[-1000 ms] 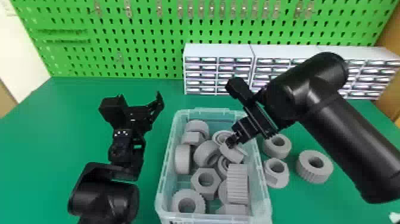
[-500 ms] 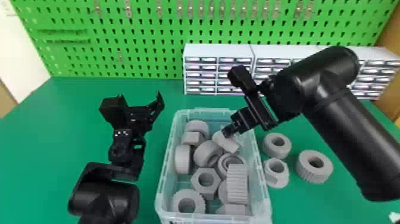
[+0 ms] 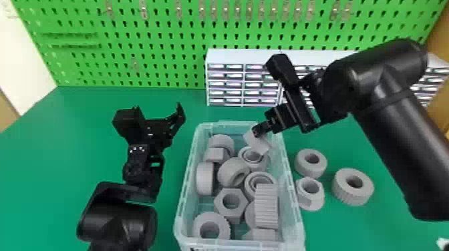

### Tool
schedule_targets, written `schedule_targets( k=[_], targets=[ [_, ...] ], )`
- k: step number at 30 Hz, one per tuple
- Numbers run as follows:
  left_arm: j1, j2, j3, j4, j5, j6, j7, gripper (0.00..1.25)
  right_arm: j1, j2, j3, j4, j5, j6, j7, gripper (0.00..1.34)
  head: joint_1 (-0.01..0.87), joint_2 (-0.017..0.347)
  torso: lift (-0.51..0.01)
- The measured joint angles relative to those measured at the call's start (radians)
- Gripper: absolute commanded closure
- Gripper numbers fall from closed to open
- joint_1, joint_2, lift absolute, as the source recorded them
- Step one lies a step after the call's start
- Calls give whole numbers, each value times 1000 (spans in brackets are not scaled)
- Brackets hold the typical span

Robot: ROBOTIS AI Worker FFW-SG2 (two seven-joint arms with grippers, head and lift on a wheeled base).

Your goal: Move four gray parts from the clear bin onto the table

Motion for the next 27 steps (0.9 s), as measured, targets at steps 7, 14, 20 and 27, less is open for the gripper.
schedule_targets(
  k=[7,14,20,27],
  targets=[
    [5,0,-1,0,-2,2,0,102,4,0,-57,-37,41,21,0,1044,693,72,-52],
    [12,0,3,0,-3,3,0,102,16,1,-118,-81,101,50,0,1044,693,72,-52],
    [14,0,5,0,-3,3,0,102,31,0,-168,-110,150,77,0,1044,693,72,-52],
    [14,0,7,0,-2,3,0,102,51,-6,-230,-150,204,100,0,1044,693,72,-52]
  ],
)
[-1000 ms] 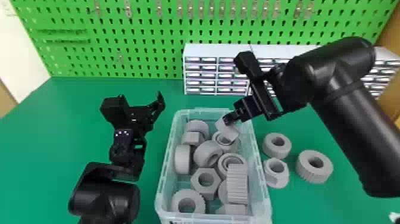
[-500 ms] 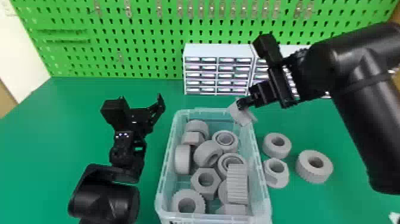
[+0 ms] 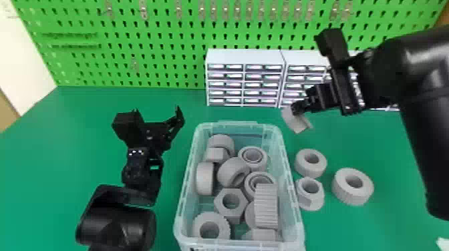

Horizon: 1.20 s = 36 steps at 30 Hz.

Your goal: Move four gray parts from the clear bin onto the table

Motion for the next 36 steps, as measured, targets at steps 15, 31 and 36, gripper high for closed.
schedule_targets(
  k=[15,31,36],
  targets=[
    [-2,0,0,0,2,0,1,102,67,-50,-95,-115,60,2,0,1044,693,72,-52],
    [-6,-1,3,0,2,0,1,102,136,-97,-72,-222,38,2,0,1044,693,72,-52],
    [-6,0,4,0,2,0,1,102,170,-116,-80,-242,38,2,0,1044,693,72,-52]
  ],
)
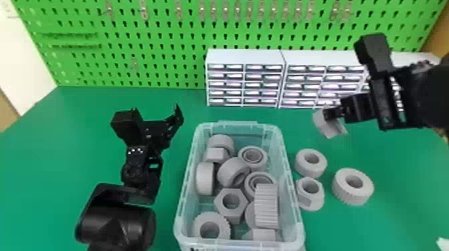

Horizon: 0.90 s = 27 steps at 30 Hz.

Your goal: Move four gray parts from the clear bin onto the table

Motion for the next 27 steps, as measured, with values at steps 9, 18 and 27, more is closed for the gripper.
schedule_targets(
  k=[9,18,27],
  targets=[
    [2,0,4,0,0,0,0,102,69,-28,-43,-5,31,0,0,1044,693,72,-52],
    [0,-1,2,0,0,0,0,102,107,-42,-78,-4,81,0,0,1044,693,72,-52],
    [-1,-3,5,0,0,-1,0,102,138,-61,-98,-4,88,0,0,1044,693,72,-52]
  ],
)
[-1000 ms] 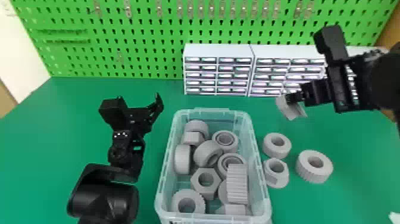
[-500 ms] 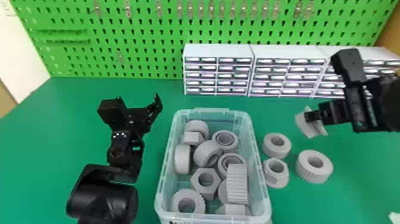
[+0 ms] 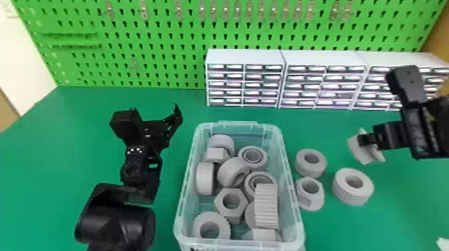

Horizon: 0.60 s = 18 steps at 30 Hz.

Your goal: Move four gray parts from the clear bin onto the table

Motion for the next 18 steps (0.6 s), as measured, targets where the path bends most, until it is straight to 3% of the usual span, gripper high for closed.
schedule_targets(
  k=[18],
  targets=[
    [-4,-3,0,0,-5,0,0,102,41,-22,-71,55,99,0,0,1044,693,72,-52]
  ],
)
